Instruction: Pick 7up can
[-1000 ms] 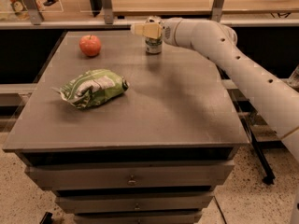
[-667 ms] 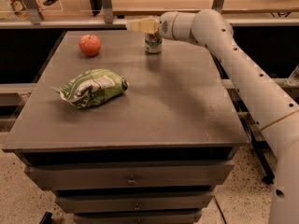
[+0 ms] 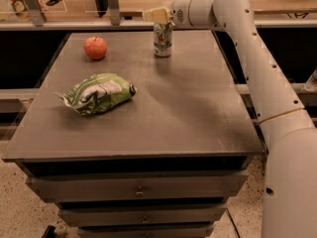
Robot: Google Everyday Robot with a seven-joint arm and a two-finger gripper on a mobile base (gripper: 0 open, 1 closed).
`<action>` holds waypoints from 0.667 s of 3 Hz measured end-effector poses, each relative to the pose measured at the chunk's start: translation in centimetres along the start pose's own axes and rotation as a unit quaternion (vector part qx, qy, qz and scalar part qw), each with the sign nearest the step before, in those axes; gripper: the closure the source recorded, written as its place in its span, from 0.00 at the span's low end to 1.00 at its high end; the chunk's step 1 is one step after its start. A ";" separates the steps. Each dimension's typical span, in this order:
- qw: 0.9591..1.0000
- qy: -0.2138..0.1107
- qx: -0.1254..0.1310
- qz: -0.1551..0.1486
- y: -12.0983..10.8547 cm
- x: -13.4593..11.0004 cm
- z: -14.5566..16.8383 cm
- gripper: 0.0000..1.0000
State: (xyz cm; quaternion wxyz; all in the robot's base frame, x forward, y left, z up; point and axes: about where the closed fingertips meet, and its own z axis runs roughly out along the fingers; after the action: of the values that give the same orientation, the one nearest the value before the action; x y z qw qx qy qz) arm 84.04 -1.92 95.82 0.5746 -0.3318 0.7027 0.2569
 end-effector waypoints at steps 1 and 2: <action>0.999 -0.003 -0.008 -0.043 -0.5 -1.0 -0.4 0.60; 0.998 -0.003 -0.010 -0.063 -1.2 -1.6 -0.8 0.44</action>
Offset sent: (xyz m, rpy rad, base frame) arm 0.0165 -0.0301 0.0320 -0.1040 -0.1306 0.0453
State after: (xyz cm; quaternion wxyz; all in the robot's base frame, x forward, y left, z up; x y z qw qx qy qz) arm 84.63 -3.02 97.55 0.5883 -0.3801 0.6764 0.2279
